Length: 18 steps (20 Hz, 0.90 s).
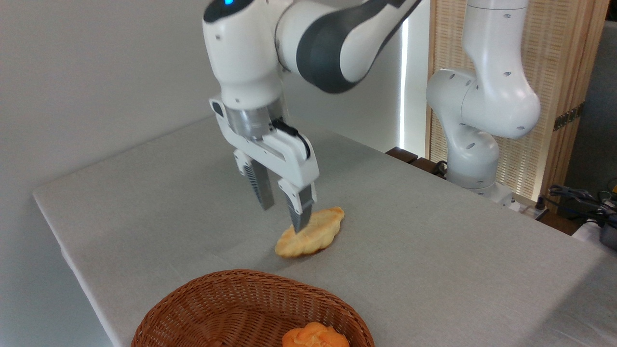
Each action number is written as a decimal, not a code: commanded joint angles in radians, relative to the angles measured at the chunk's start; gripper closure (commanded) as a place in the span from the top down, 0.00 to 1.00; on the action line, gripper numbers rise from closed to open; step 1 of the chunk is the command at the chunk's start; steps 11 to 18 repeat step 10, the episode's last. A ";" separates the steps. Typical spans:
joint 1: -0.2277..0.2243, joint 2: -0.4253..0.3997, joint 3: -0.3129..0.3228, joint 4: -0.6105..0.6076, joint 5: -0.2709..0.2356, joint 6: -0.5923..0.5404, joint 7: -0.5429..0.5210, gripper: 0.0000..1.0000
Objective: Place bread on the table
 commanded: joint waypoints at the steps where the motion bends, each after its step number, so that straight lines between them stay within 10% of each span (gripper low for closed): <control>1: 0.004 0.004 0.019 0.101 0.007 0.003 -0.015 1.00; 18: 0.021 0.032 0.042 0.144 0.010 0.052 -0.008 1.00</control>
